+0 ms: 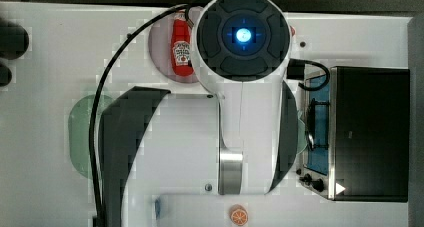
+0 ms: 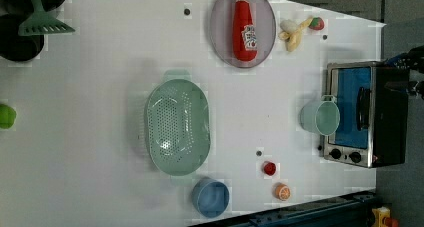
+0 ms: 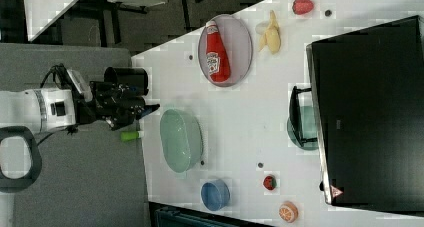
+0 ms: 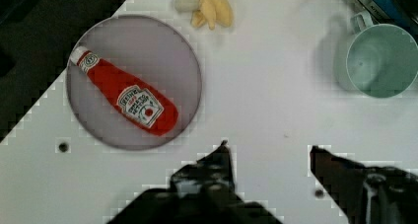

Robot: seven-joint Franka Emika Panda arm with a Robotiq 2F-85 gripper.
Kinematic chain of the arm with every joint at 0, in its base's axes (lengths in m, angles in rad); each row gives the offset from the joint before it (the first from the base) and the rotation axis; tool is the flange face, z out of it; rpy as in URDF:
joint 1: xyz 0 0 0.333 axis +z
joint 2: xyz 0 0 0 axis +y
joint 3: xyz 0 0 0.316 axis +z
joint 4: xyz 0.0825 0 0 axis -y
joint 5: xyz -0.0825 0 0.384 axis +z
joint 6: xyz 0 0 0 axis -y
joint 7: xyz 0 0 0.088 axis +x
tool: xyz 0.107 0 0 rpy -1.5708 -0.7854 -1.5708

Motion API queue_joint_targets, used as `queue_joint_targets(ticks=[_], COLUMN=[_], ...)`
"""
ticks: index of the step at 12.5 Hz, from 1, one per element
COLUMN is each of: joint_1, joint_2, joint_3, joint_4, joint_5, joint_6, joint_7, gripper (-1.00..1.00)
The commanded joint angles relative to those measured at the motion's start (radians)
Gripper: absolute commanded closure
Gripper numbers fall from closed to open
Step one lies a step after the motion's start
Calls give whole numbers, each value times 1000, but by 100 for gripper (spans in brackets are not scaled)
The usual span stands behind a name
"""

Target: Drag strainer left to right.

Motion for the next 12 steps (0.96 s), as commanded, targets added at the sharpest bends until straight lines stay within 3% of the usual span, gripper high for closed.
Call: queue_joint_targets(ticks=[1, 3, 8, 12], joint_1=[-7, -8, 49, 60], joint_2=[-447, -447, -394, -283], joint_3=[-43, -45, 82, 291], joint_4=[-238, -239, -243, -245], joint_5=[-2, 0, 103, 103], joint_6=[-208, -208, -186, -69], joint_7=[97, 100, 141, 462], gripper=[-59, -99, -100, -100])
